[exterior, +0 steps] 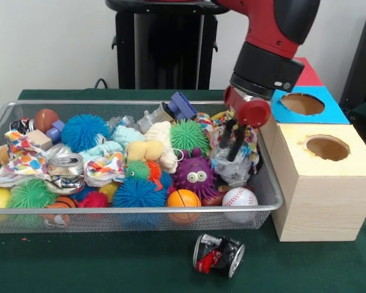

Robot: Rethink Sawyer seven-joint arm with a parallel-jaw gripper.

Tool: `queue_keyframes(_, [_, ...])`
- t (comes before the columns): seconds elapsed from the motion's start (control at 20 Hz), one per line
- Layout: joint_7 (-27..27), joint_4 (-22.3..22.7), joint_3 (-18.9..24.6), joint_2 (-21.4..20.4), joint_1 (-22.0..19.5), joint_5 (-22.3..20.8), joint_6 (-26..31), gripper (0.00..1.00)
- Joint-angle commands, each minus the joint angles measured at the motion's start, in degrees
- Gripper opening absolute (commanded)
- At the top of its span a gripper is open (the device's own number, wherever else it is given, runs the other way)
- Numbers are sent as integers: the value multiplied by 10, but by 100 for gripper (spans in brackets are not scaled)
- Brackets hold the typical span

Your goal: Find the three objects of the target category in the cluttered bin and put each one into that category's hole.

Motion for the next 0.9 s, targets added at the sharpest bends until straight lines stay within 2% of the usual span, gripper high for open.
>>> queue_keyframes(0.05, [155,-19,-17,44,12,15,112,100])
queue_keyframes(0.55, [167,-24,-32,54,36,13,118,100])
queue_keyframes(0.9, [214,-44,-80,63,69,-4,200,100])
